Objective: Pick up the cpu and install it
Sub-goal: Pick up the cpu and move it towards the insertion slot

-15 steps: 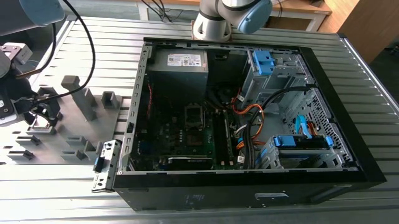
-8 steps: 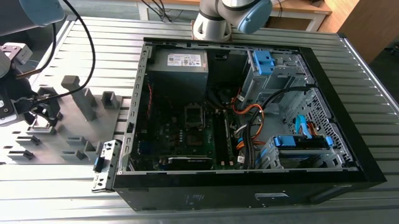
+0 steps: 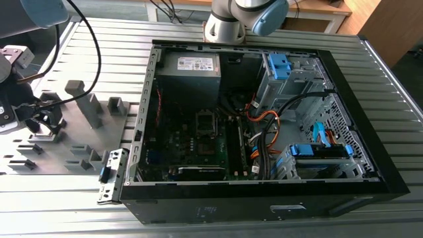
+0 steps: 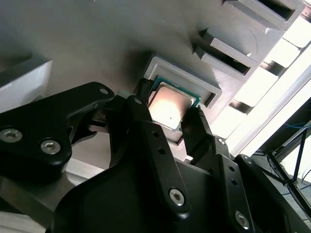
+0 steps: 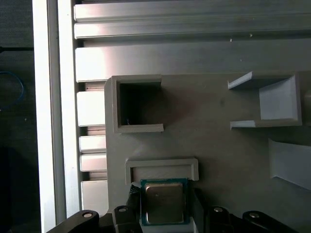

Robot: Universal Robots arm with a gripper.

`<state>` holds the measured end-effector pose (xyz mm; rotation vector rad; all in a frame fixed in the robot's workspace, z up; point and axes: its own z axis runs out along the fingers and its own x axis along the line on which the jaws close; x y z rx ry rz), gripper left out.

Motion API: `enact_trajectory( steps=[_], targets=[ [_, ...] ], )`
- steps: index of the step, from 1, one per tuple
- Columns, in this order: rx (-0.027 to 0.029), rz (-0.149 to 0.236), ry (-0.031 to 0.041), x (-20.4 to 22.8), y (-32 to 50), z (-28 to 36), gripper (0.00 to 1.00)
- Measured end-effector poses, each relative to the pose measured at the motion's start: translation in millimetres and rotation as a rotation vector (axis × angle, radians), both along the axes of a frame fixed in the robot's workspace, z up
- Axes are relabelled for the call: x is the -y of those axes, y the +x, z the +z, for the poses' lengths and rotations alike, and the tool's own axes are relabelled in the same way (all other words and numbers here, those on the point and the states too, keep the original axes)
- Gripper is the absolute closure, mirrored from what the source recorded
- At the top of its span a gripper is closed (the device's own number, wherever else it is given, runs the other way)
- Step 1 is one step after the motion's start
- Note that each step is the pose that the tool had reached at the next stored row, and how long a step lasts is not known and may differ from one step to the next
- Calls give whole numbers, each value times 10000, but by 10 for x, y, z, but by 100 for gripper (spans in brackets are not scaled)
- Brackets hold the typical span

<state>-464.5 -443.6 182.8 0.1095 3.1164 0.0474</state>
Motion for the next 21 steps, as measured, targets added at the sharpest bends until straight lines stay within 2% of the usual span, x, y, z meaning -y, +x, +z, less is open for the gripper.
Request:
enact_trajectory(
  steps=[5,6,10,14,21],
  targets=[
    [0,0,0,0,0,0,45],
    [0,0,0,-1,0,0,39],
    [-1,30,0,-1,0,0,39],
    [0,355,-1,-1,-1,0,39],
    [2,388,2,-1,0,6,39]
  ],
)
